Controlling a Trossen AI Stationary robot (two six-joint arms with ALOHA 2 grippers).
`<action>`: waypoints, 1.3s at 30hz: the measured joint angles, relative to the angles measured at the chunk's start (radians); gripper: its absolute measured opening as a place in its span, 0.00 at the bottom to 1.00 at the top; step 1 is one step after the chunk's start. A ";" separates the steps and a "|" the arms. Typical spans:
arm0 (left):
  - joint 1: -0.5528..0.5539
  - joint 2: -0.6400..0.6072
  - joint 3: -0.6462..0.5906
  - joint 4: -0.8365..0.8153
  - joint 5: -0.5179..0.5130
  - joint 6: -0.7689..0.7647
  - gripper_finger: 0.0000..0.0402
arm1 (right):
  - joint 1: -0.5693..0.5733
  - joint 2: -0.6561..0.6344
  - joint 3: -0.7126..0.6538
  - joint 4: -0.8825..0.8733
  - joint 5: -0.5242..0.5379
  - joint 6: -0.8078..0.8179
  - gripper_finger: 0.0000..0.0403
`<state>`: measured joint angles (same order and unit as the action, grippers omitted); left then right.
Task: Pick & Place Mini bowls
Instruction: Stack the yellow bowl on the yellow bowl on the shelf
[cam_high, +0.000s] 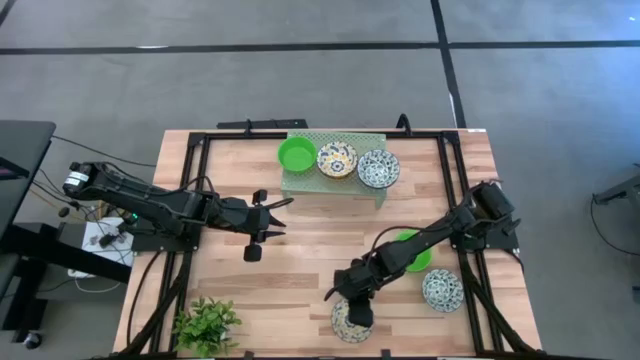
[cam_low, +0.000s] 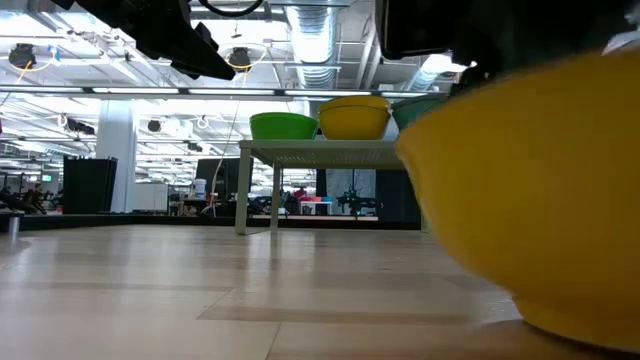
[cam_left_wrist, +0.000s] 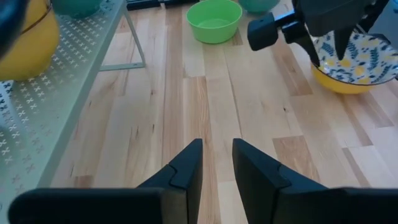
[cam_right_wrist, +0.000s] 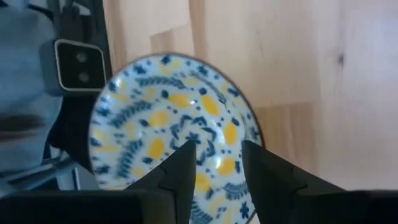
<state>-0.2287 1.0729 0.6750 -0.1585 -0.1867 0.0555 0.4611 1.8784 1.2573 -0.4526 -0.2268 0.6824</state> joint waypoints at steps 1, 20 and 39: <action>0.000 0.000 0.000 0.000 0.000 0.000 0.22 | -0.003 -0.008 0.000 0.004 -0.005 0.000 0.30; 0.000 0.000 0.000 0.004 0.001 -0.011 0.22 | -0.023 -0.052 -0.020 -0.029 0.071 -0.108 0.35; 0.000 0.000 0.000 0.029 0.001 -0.011 0.22 | -0.038 0.019 -0.021 0.029 0.001 -0.041 0.03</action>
<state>-0.2287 1.0725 0.6750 -0.1294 -0.1860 0.0444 0.4228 1.8973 1.2366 -0.4240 -0.2256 0.6417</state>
